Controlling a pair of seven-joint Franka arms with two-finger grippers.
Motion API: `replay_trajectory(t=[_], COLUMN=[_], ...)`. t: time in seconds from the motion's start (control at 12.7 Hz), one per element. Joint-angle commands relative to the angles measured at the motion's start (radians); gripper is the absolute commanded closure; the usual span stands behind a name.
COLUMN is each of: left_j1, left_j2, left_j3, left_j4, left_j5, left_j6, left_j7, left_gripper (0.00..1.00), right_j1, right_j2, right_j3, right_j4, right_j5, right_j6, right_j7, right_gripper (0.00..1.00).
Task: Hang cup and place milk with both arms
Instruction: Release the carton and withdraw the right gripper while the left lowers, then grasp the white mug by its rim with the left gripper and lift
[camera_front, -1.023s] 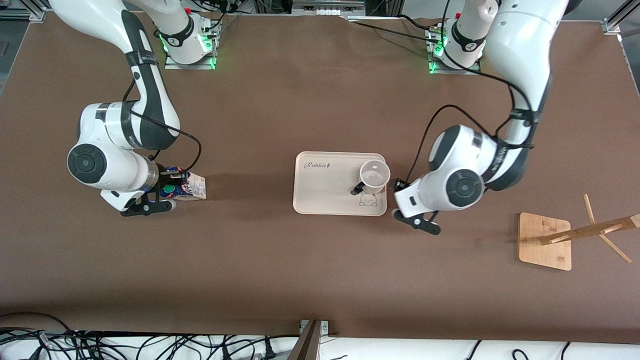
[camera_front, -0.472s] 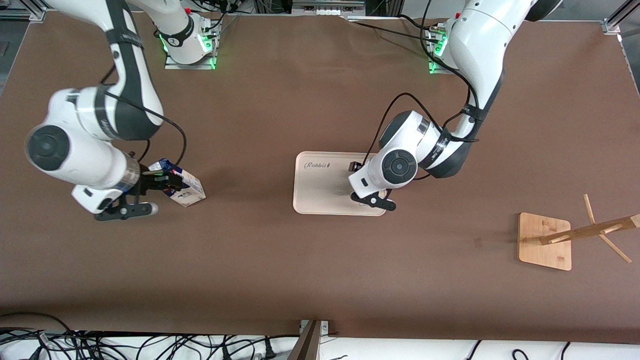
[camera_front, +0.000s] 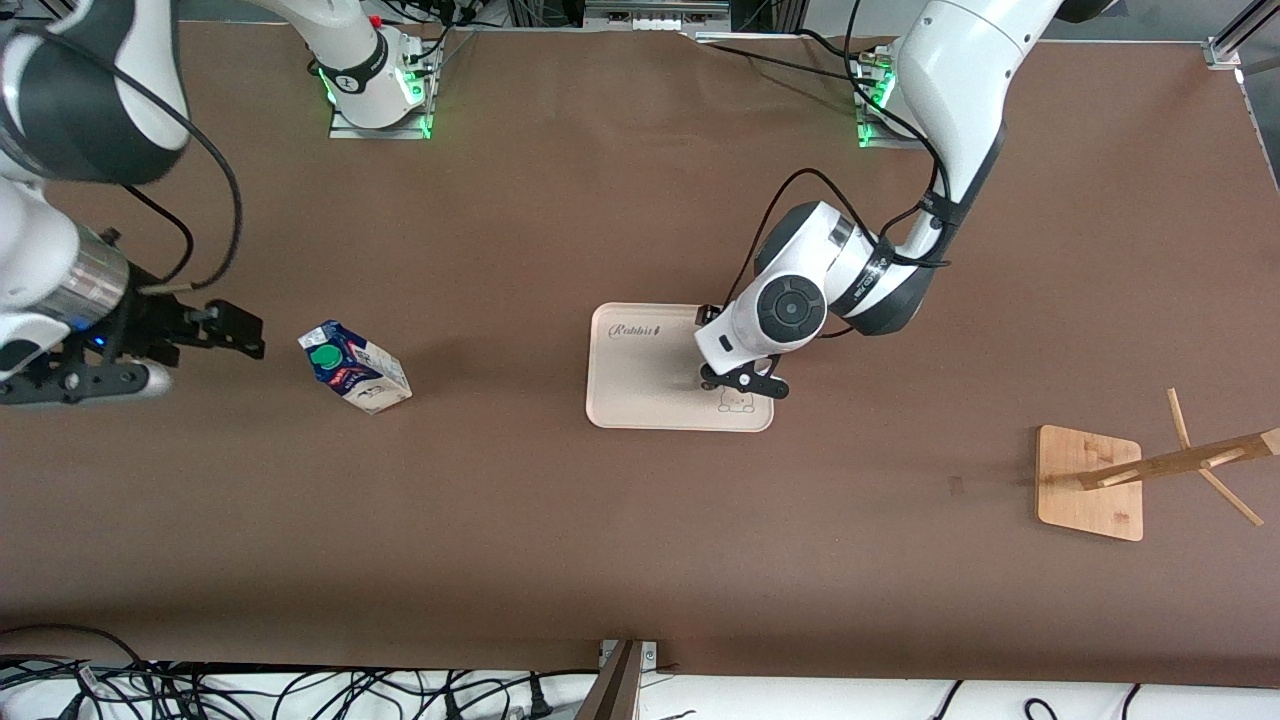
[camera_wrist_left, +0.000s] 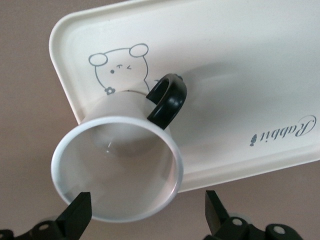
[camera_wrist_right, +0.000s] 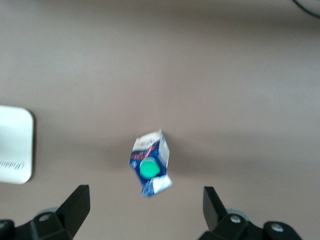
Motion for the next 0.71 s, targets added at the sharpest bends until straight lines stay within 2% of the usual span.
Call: replay_trajectory(t=[0.0,0.16,0.24,0.31,0.55,0.63], left_j1=[0.006,0.001,0.002,0.006,0.006,0.006], left_j2=[-0.02,-0.018,-0.017,-0.017,-0.007,-0.007], left_j3=[-0.012,-0.013,-0.041,-0.054,-0.088,-0.09], left_j4=[-0.038,-0.038,-0.038,-0.038,-0.041,-0.05], left_j5=[0.019,0.034,0.051,0.068,0.15,0.158], left_j6=[0.045,0.053,0.057,0.066,0.071,0.071], left_j7=[-0.008,-0.003,-0.002,-0.002,0.027,0.035], left_gripper=[0.0,0.0,0.0,0.0,0.0,0.0], right_j1=[0.014,0.018,-0.032,-0.108,-0.234,-0.261], right_j2=[-0.197,-0.32,-0.351,-0.359,-0.369,-0.388], right_j3=[-0.003,0.032,0.093,0.173,0.31,0.338], right_j4=[-0.155,-0.304,-0.338,-0.348,-0.401,-0.432], right_j5=[-0.013,-0.108,-0.126,-0.13,-0.16,-0.16], right_j6=[-0.035,0.007,0.011,0.009,0.056,0.082], right_j7=[-0.009,-0.003,0.009,0.02,0.023,0.023], right_gripper=[0.0,0.0,0.0,0.0,0.0,0.0])
